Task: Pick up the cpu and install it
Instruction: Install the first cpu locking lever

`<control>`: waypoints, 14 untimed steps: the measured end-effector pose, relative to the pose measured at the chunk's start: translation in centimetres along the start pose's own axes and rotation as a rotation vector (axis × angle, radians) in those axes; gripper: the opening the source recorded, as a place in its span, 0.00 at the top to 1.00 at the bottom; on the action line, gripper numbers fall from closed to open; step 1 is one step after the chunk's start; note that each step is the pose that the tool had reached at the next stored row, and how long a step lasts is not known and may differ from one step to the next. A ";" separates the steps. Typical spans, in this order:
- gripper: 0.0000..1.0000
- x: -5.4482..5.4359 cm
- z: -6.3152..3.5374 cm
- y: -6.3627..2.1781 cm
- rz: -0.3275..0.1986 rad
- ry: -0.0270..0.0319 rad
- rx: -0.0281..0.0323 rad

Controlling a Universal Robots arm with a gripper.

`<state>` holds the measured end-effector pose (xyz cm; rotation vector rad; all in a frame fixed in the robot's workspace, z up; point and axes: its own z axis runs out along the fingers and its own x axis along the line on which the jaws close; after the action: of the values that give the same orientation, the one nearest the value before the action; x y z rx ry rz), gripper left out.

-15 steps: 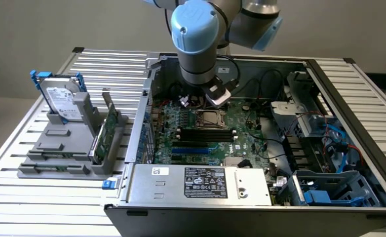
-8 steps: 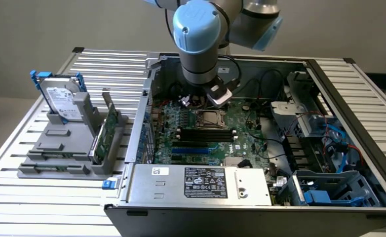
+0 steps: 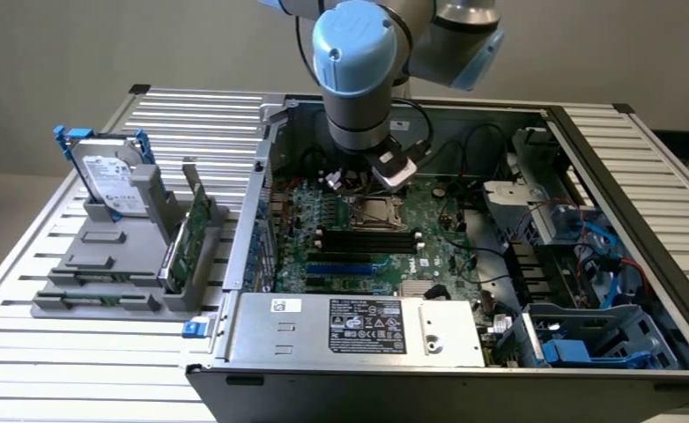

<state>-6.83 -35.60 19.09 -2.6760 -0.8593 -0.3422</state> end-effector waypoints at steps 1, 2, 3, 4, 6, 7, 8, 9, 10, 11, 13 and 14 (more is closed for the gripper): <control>0.89 0.0 0.02 0.03 0.000 -0.0004 -0.0005; 0.89 0.1 0.03 0.06 0.000 -0.0009 -0.0011; 0.89 0.1 0.05 0.11 0.000 -0.0014 -0.0016; 0.89 0.2 0.07 0.17 0.000 -0.0017 -0.0019; 0.89 0.3 0.10 0.27 0.000 -0.0022 -0.0025; 0.89 0.4 0.12 0.31 0.000 -0.0025 -0.0029; 0.89 0.4 0.13 0.34 0.000 -0.0028 -0.0033; 0.89 0.5 0.15 0.38 0.000 -0.0031 -0.0038; 0.89 0.5 0.17 0.41 0.001 -0.0036 -0.0044; 0.89 0.5 0.18 0.44 0.001 -0.0040 -0.0051; 0.89 0.6 0.22 0.49 0.001 -0.0051 -0.0068; 0.89 0.6 0.23 0.51 0.001 -0.0058 -0.0078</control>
<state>-6.02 -35.60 18.96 -2.6858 -0.8601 -0.3384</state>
